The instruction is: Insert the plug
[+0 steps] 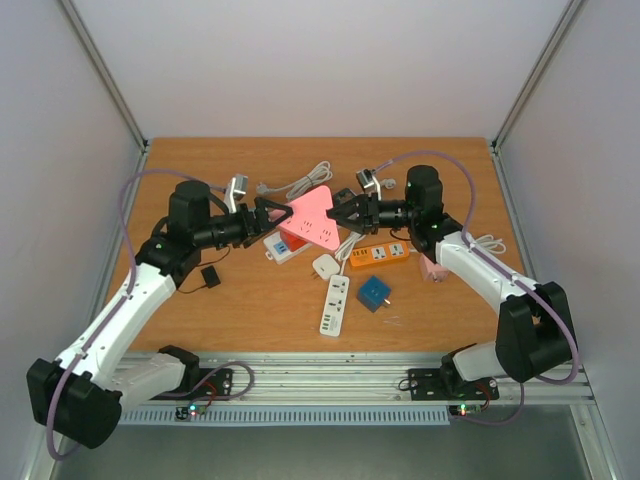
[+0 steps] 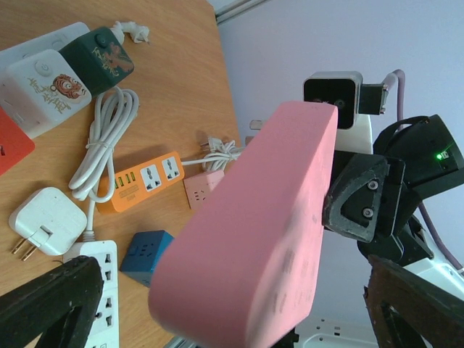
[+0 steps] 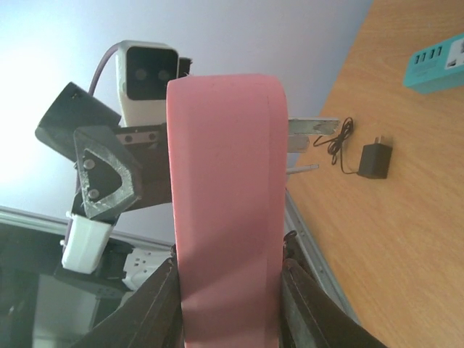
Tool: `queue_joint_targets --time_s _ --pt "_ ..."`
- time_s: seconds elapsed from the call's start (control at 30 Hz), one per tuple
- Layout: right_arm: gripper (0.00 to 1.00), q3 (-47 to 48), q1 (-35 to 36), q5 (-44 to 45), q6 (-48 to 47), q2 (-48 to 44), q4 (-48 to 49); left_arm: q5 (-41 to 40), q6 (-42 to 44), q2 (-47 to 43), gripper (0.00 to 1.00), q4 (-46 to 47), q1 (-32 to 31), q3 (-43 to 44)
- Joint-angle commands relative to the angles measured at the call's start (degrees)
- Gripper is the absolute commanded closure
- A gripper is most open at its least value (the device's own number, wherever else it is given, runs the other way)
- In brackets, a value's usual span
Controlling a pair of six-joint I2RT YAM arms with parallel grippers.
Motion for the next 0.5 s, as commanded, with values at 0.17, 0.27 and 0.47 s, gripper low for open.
queue_joint_targets --time_s 0.17,0.27,0.47 --pt "0.9 3.0 0.6 -6.46 2.95 -0.28 5.39 5.8 1.04 1.3 0.07 2.26 0.21 2.09" --pt "0.9 3.07 0.6 -8.62 4.47 -0.08 8.17 8.78 1.13 1.23 0.13 3.08 0.23 2.54" --pt "0.9 2.7 0.6 -11.19 8.31 0.14 14.13 12.0 0.83 0.92 0.41 2.6 0.32 2.52"
